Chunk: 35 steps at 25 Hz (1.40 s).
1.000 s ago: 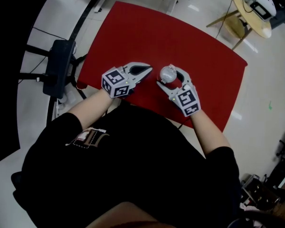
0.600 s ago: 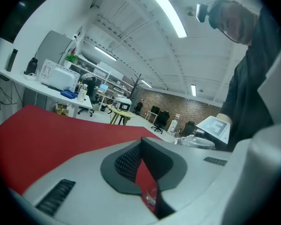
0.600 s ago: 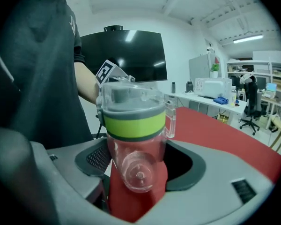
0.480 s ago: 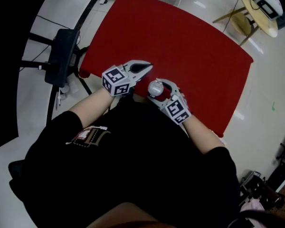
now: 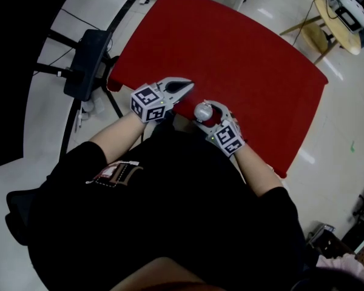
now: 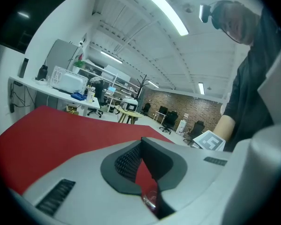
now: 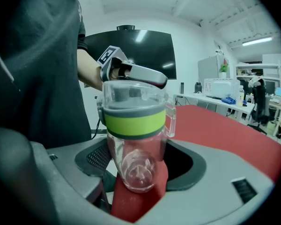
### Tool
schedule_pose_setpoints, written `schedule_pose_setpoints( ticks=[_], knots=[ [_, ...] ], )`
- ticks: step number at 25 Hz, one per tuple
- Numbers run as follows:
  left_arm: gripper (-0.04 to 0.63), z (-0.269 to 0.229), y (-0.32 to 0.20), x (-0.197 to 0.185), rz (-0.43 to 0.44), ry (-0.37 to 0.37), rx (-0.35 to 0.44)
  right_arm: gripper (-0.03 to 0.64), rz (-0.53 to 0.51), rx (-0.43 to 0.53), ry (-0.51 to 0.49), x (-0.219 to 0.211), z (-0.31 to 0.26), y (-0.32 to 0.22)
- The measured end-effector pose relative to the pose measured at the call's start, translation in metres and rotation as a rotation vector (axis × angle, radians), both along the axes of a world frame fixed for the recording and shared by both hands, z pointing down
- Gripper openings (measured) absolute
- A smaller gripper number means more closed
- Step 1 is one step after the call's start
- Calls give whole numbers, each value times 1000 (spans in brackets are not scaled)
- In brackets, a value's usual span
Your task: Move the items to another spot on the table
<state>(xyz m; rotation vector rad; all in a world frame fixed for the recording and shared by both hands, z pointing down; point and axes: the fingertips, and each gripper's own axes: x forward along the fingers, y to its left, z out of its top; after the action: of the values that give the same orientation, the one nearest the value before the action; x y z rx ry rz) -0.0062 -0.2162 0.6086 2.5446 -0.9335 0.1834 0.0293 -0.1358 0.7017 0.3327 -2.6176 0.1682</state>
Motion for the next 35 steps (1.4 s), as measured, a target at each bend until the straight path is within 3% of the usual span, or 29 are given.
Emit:
schedule_pose_setpoints(
  ticks=[8, 13, 18, 21, 25, 28, 32, 33, 35],
  knots=[
    [-8, -31, 26, -2, -5, 9, 42, 385, 56, -7, 14, 24, -22, 3],
    [-8, -74, 67, -24, 45, 28, 104, 388, 271, -22, 61, 64, -27, 8],
    [-8, -87, 120, -62, 92, 45, 116, 396, 472, -9, 71, 56, -26, 3],
    [-8, -103, 170, -82, 151, 49, 117, 396, 572, -45, 104, 53, -24, 36],
    [-8, -116, 233, -91, 214, 64, 117, 396, 613, -70, 147, 52, -30, 101],
    [-8, -125, 266, -94, 235, 69, 125, 394, 615, -97, 86, 41, -56, 146],
    [-8, -140, 303, -87, 241, 50, 137, 373, 579, -135, -127, 24, -132, 208],
    [-8, -145, 311, -82, 237, 46, 141, 355, 577, -142, -190, 24, -155, 222],
    [-8, -155, 323, -68, 224, 49, 162, 257, 560, -144, -299, 30, -198, 247]
  ],
)
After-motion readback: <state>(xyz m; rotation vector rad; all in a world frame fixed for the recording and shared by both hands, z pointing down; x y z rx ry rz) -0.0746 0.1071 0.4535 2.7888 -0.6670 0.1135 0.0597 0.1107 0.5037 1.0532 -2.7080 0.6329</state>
